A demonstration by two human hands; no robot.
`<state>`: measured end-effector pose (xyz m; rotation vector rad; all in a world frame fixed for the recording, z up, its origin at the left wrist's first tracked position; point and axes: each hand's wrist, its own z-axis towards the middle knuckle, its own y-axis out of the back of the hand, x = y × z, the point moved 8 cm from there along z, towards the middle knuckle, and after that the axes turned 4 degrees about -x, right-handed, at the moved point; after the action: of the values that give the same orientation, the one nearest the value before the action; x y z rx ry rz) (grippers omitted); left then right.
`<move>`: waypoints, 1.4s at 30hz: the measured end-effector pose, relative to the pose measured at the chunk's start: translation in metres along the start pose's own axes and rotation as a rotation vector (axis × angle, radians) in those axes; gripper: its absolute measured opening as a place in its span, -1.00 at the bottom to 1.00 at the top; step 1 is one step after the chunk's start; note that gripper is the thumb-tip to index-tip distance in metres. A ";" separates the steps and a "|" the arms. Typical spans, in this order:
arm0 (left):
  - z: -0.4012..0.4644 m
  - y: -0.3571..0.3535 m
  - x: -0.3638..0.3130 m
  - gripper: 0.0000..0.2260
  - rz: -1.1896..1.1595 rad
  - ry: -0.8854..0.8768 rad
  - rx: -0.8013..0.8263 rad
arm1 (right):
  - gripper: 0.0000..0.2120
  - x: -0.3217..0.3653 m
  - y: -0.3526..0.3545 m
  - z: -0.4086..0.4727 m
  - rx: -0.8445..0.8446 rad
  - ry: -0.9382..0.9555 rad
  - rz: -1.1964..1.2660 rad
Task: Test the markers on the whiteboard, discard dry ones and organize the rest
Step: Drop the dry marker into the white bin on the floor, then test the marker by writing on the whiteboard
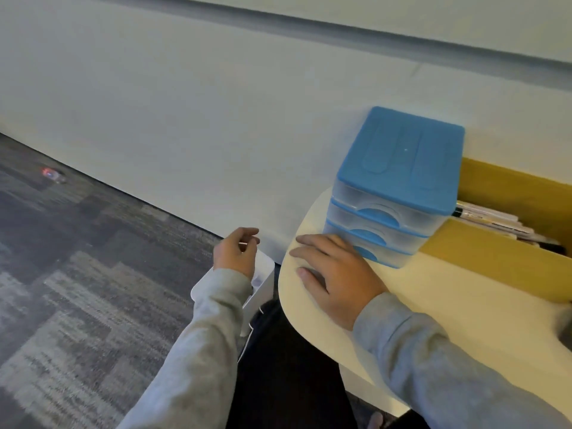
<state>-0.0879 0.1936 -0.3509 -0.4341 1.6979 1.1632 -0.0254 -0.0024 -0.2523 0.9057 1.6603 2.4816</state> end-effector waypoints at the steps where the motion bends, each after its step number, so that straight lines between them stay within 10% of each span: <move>1: -0.006 0.007 -0.023 -0.78 -0.020 -0.077 -0.014 | -0.71 -0.001 -0.002 0.002 0.007 -0.011 0.047; 9: -0.076 0.045 -0.233 -0.82 -0.179 -0.805 -0.121 | -0.89 -0.021 0.078 -0.039 -0.185 -0.109 0.321; 18: -0.122 -0.085 -0.360 -0.87 -0.056 -1.069 0.376 | -0.78 -0.088 0.233 -0.071 -0.552 -0.324 0.293; 30: -0.125 -0.128 -0.347 -0.87 0.306 -1.048 0.511 | -0.72 -0.206 0.185 -0.050 0.099 -0.803 -0.103; 42: -0.125 -0.130 -0.348 -0.87 0.299 -1.022 0.529 | -0.63 -0.210 0.170 -0.047 0.387 -0.750 -0.313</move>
<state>0.0960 -0.0526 -0.1081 0.6731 1.0732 0.8366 0.1765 -0.1842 -0.2148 1.2708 1.8015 1.3749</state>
